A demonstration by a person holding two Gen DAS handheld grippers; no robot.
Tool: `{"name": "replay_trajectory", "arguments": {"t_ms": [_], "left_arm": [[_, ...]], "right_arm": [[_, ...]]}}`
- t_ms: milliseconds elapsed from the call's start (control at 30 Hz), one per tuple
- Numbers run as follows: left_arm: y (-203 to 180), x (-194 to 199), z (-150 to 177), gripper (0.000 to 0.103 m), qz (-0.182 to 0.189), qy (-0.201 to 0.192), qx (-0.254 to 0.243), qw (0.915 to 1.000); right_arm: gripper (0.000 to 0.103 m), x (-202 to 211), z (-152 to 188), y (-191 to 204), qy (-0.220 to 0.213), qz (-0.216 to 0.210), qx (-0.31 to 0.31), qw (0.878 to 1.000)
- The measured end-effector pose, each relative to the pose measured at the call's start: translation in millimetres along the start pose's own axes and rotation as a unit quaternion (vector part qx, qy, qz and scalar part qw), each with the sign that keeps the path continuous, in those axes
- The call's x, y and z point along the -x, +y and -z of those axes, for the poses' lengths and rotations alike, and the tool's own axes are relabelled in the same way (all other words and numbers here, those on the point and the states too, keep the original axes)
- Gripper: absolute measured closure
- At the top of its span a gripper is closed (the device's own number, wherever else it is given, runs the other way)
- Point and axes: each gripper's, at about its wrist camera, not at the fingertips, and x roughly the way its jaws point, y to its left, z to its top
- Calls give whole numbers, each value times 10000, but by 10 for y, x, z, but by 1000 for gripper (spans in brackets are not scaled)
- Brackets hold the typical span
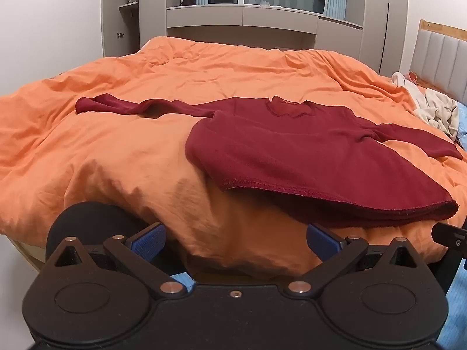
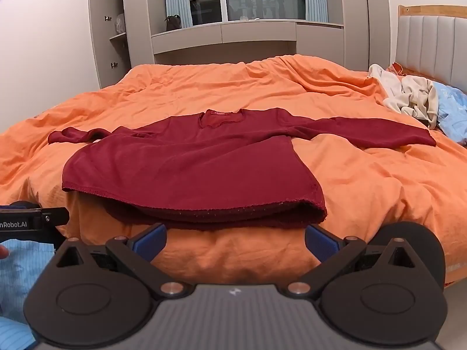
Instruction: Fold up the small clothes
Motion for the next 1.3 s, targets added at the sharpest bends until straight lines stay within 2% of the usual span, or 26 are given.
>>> {"name": "replay_trajectory", "arguments": {"t_ms": [1300], "left_arm": [[1,13,-12,0,-17,7,-4,10000]], "right_arm": [[0,-29,3,19,50,29,7,10000]]}}
